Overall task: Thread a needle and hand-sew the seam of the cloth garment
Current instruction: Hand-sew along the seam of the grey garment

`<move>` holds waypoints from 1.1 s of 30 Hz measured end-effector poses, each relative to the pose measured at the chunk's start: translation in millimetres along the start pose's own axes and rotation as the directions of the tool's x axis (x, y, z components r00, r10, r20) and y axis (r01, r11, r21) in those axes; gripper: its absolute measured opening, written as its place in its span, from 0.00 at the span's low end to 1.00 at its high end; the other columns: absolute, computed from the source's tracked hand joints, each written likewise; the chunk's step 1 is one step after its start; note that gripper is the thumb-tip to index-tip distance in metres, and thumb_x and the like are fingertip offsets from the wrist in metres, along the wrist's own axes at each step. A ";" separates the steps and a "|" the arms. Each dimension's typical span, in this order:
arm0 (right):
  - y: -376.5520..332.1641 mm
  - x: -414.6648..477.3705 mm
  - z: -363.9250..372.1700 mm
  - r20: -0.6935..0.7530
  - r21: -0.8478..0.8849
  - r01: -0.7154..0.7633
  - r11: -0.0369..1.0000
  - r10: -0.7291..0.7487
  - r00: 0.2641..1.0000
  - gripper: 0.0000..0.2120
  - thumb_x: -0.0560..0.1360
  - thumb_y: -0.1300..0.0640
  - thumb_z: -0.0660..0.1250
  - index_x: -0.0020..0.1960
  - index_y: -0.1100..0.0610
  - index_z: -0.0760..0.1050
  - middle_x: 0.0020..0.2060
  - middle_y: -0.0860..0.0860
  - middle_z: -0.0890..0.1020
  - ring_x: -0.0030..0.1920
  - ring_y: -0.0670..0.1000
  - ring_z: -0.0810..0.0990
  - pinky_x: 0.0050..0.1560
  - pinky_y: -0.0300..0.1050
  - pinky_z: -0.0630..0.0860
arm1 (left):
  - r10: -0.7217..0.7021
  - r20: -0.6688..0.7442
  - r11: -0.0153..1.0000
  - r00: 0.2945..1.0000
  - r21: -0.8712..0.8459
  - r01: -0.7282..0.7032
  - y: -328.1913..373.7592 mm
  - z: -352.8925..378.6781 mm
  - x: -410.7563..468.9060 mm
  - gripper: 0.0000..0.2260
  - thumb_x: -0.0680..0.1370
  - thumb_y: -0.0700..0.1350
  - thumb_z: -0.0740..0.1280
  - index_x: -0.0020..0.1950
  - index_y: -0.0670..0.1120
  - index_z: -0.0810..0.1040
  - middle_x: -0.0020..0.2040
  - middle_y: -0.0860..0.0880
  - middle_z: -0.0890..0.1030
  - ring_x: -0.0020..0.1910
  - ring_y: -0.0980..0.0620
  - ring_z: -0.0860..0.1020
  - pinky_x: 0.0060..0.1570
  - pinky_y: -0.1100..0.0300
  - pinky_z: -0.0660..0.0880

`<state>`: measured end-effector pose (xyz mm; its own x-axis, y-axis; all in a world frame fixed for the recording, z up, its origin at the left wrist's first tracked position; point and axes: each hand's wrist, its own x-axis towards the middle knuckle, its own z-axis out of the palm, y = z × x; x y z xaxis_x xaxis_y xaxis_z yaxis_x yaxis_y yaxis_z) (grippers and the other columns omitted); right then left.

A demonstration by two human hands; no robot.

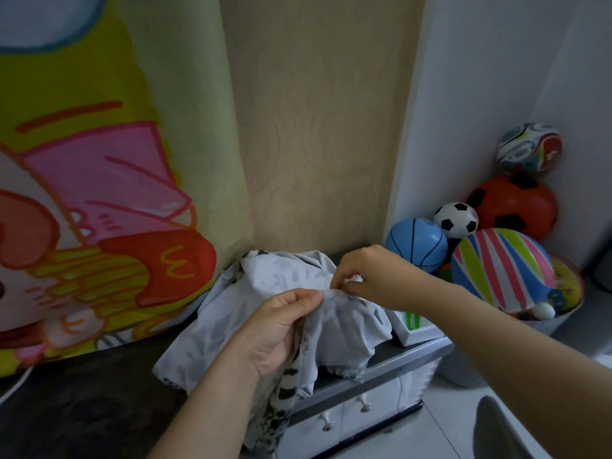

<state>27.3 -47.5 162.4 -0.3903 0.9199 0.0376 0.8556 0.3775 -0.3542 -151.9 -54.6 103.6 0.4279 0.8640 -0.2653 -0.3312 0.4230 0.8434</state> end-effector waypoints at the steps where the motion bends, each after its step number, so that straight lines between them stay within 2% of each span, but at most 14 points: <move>1: -0.1 0.0 1.6 -0.008 0.009 -0.002 1.000 0.002 1.000 0.10 0.76 0.61 0.65 0.50 0.50 0.83 0.48 0.45 0.82 0.48 0.43 0.78 0.53 0.45 0.77 | -0.004 0.001 1.000 1.000 -0.015 0.004 -0.5 0.3 -0.4 0.06 0.67 0.41 0.69 0.40 0.39 0.79 0.40 0.43 0.83 0.40 0.51 0.81 0.51 0.57 0.77; 6: -2.6 -1.2 5.6 -0.050 0.057 0.012 0.998 -0.009 0.999 0.12 0.74 0.65 0.64 0.49 0.53 0.84 0.46 0.48 0.84 0.47 0.47 0.80 0.51 0.46 0.77 | -0.005 0.006 0.999 1.000 -0.035 0.005 -0.3 0.8 -2.3 0.05 0.67 0.41 0.69 0.39 0.40 0.80 0.40 0.43 0.83 0.40 0.50 0.82 0.51 0.57 0.77; 10: -5.3 -0.8 8.1 -0.081 0.091 0.043 0.995 -0.035 0.996 0.12 0.74 0.65 0.64 0.50 0.55 0.84 0.46 0.48 0.84 0.46 0.45 0.80 0.52 0.39 0.75 | -0.019 0.010 0.997 1.000 -0.078 0.020 0.1 -0.8 -1.6 0.09 0.68 0.41 0.69 0.45 0.38 0.79 0.44 0.41 0.82 0.45 0.48 0.80 0.58 0.53 0.75; 14: -7.9 -1.4 9.8 -0.113 0.240 0.016 0.971 0.012 0.994 0.12 0.75 0.66 0.64 0.51 0.54 0.82 0.44 0.43 0.82 0.44 0.38 0.79 0.49 0.29 0.73 | -0.025 0.025 0.988 0.999 -0.149 0.029 0.7 0.3 -3.0 0.12 0.69 0.41 0.68 0.49 0.36 0.79 0.47 0.40 0.82 0.47 0.47 0.80 0.56 0.54 0.76; 18: -8.3 -6.2 10.1 -0.113 0.505 -0.040 0.862 0.112 0.987 0.06 0.77 0.61 0.65 0.49 0.51 0.76 0.48 0.46 0.82 0.49 0.43 0.81 0.55 0.37 0.76 | -0.020 0.012 0.977 1.000 -0.211 0.022 2.4 3.0 -4.3 0.17 0.71 0.43 0.68 0.56 0.35 0.79 0.51 0.39 0.82 0.49 0.47 0.81 0.56 0.54 0.77; 20: -9.6 -8.3 11.4 -0.096 0.612 -0.056 0.789 0.145 0.985 0.04 0.77 0.59 0.65 0.50 0.51 0.75 0.49 0.48 0.83 0.49 0.45 0.81 0.56 0.41 0.76 | -0.014 -0.001 0.974 1.000 -0.224 0.014 3.0 5.0 -4.3 0.14 0.72 0.43 0.67 0.54 0.37 0.81 0.52 0.39 0.83 0.50 0.47 0.82 0.55 0.54 0.78; 22: -12.4 -10.4 12.4 -0.093 0.668 -0.036 0.743 0.132 0.987 0.05 0.77 0.59 0.65 0.51 0.51 0.75 0.49 0.47 0.83 0.48 0.44 0.81 0.54 0.41 0.77 | 0.006 -0.013 0.972 1.000 -0.236 -0.008 2.7 7.9 -3.9 0.14 0.72 0.43 0.67 0.54 0.38 0.82 0.52 0.40 0.83 0.49 0.48 0.83 0.53 0.55 0.78; 24: -16.4 -12.3 13.4 -0.117 0.654 0.004 0.757 0.095 0.989 0.05 0.76 0.60 0.67 0.52 0.54 0.77 0.44 0.42 0.83 0.42 0.42 0.81 0.48 0.36 0.76 | 0.043 -0.011 0.978 0.999 -0.203 -0.045 1.1 11.4 -3.1 0.13 0.72 0.43 0.67 0.52 0.38 0.82 0.51 0.40 0.84 0.47 0.50 0.83 0.49 0.59 0.80; 26: -21.7 -13.3 15.5 -0.133 0.601 0.012 0.799 0.085 0.987 0.04 0.75 0.59 0.68 0.49 0.54 0.79 0.35 0.38 0.81 0.33 0.41 0.77 0.39 0.33 0.74 | 0.077 -0.018 0.986 0.997 -0.146 -0.079 -0.7 15.2 -2.5 0.10 0.72 0.42 0.65 0.44 0.41 0.86 0.47 0.43 0.85 0.45 0.52 0.84 0.44 0.64 0.80; 27: -23.0 -12.9 17.3 -0.154 0.575 0.011 0.818 0.095 0.983 0.03 0.75 0.58 0.69 0.48 0.54 0.80 0.33 0.38 0.81 0.32 0.41 0.76 0.38 0.33 0.74 | 0.087 -0.023 0.988 0.996 -0.126 -0.090 -1.7 16.5 -1.6 0.10 0.73 0.41 0.65 0.42 0.42 0.86 0.46 0.44 0.85 0.45 0.54 0.84 0.43 0.65 0.80; 30: -21.1 -10.3 21.6 -0.203 0.572 -0.030 0.819 0.178 0.963 0.02 0.73 0.57 0.71 0.43 0.53 0.82 0.37 0.44 0.84 0.33 0.40 0.78 0.43 0.38 0.77 | 0.100 -0.053 0.990 0.994 -0.094 -0.105 -2.1 20.0 -0.1 0.10 0.73 0.41 0.65 0.49 0.41 0.84 0.49 0.44 0.85 0.47 0.55 0.84 0.43 0.66 0.79; 33: -21.3 -10.1 20.3 -0.242 0.618 -0.032 0.786 0.229 0.943 0.02 0.72 0.57 0.72 0.40 0.53 0.82 0.40 0.43 0.84 0.41 0.36 0.79 0.49 0.35 0.75 | 0.090 -0.091 0.991 0.992 -0.089 -0.098 -0.9 20.6 3.8 0.14 0.71 0.43 0.67 0.54 0.38 0.81 0.52 0.41 0.84 0.50 0.51 0.83 0.49 0.62 0.80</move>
<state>6.1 -67.0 150.6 -0.0894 0.9795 0.1807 0.4751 0.2014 -0.8566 -132.7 -57.3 111.5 0.3176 0.9199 -0.2298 -0.4448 0.3586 0.8207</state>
